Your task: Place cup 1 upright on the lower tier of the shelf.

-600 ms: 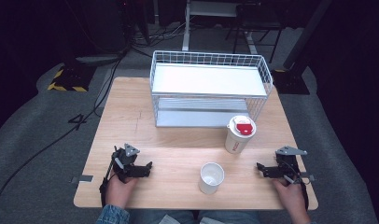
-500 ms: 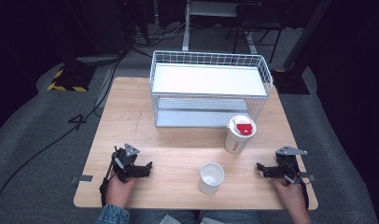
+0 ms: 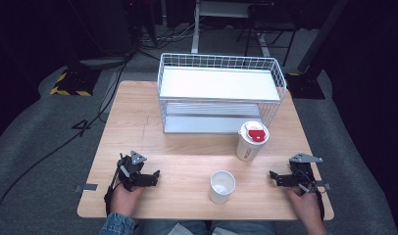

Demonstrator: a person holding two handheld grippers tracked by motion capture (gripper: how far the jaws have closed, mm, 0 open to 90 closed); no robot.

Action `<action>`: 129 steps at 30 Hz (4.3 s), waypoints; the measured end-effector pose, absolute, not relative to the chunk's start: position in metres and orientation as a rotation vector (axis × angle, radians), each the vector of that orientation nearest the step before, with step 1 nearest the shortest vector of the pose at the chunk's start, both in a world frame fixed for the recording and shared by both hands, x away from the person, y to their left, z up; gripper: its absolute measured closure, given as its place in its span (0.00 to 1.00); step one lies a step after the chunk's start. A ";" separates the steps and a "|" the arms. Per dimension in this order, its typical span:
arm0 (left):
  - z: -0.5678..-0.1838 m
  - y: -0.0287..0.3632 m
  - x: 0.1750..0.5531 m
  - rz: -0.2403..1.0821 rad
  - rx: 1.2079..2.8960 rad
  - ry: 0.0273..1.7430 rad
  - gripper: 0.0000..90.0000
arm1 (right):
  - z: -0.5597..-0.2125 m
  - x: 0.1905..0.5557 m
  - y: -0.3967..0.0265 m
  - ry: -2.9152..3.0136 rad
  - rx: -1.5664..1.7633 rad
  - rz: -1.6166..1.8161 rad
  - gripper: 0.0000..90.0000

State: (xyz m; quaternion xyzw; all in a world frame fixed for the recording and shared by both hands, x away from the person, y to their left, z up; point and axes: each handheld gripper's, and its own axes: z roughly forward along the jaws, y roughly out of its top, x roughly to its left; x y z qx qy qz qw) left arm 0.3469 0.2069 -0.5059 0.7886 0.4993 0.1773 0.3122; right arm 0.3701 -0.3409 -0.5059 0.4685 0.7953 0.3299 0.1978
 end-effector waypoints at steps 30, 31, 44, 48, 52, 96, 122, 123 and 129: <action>-0.468 0.194 0.314 0.463 1.892 1.131 0.00 | -0.506 0.370 -0.341 2.225 1.311 0.922 0.00; -0.465 0.192 0.311 0.462 1.874 1.109 0.00 | -0.506 0.370 -0.341 2.226 1.311 0.923 0.00; -0.451 0.177 0.298 0.435 1.831 0.996 0.00 | -0.506 0.370 -0.341 2.225 1.311 0.922 0.00; -0.450 0.174 0.297 0.403 1.813 0.983 0.00 | -0.506 0.370 -0.341 2.225 1.311 0.922 0.00; -0.448 0.163 0.292 0.405 1.821 0.952 0.00 | -0.506 0.370 -0.341 2.225 1.311 0.922 0.00; -0.476 0.048 0.273 0.214 1.834 0.719 0.00 | -0.506 0.370 -0.341 2.223 1.309 0.919 0.00; -0.500 0.016 0.294 0.164 1.975 0.787 0.01 | -0.506 0.370 -0.341 2.223 1.309 0.920 0.01; -0.500 0.016 0.293 0.162 1.977 0.783 0.01 | -0.506 0.370 -0.341 2.223 1.309 0.920 0.01; -0.500 0.017 0.295 0.150 1.990 0.778 0.15 | -0.506 0.370 -0.341 2.223 1.310 0.920 0.00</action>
